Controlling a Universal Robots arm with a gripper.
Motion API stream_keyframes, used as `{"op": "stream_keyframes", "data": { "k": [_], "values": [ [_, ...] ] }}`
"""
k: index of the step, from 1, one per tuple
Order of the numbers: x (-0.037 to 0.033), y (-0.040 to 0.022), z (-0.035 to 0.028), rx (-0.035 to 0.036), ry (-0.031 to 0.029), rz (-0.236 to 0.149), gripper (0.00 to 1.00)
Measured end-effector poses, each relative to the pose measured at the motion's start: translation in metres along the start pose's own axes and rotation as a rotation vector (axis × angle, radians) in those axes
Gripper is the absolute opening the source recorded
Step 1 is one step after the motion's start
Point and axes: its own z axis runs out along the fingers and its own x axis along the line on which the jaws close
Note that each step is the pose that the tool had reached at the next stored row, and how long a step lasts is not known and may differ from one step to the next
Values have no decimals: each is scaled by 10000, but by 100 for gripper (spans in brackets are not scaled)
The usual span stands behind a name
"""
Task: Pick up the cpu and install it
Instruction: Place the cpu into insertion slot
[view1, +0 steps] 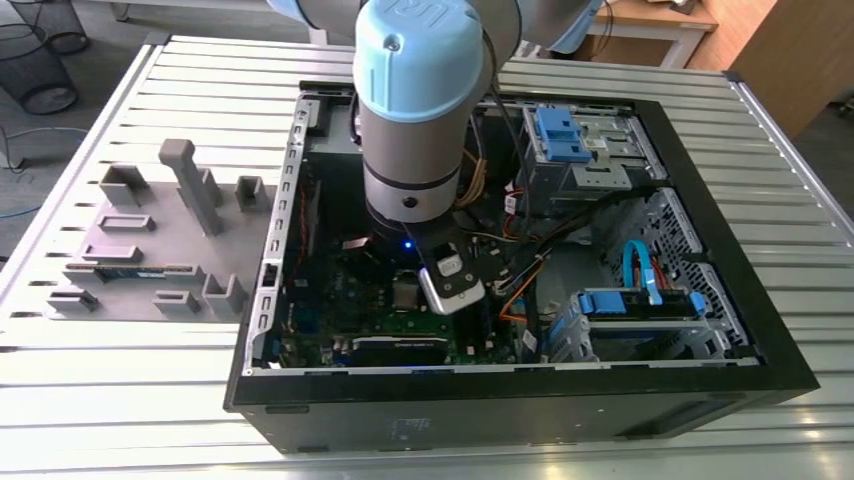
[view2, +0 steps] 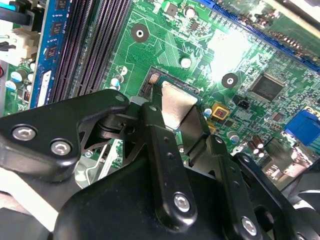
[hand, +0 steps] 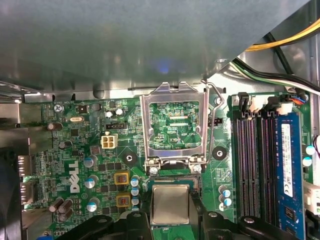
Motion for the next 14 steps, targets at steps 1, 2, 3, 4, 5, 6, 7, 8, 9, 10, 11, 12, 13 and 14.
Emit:
{"op": "stream_keyframes", "data": {
  "k": [1,2,3,4,5,6,7,8,9,10,11,12,13,14],
  "values": [
    [0,0,1,-1,0,0,42],
    [-1,0,7,-2,9,-1,42],
    [-1,0,11,3,32,-2,42],
    [-1,-1,14,6,52,-2,42],
    [0,-1,14,8,64,-2,42],
    [0,-1,15,8,64,-1,42],
    [0,0,16,6,64,-1,42],
    [0,0,17,5,64,-1,42],
    [0,0,18,4,64,-1,42],
    [0,0,18,3,64,-1,42],
    [0,0,18,3,64,-1,42],
    [0,0,18,3,64,-1,42],
    [-1,0,17,5,65,-2,42],
    [0,0,17,6,66,-1,41]
  ]
}}
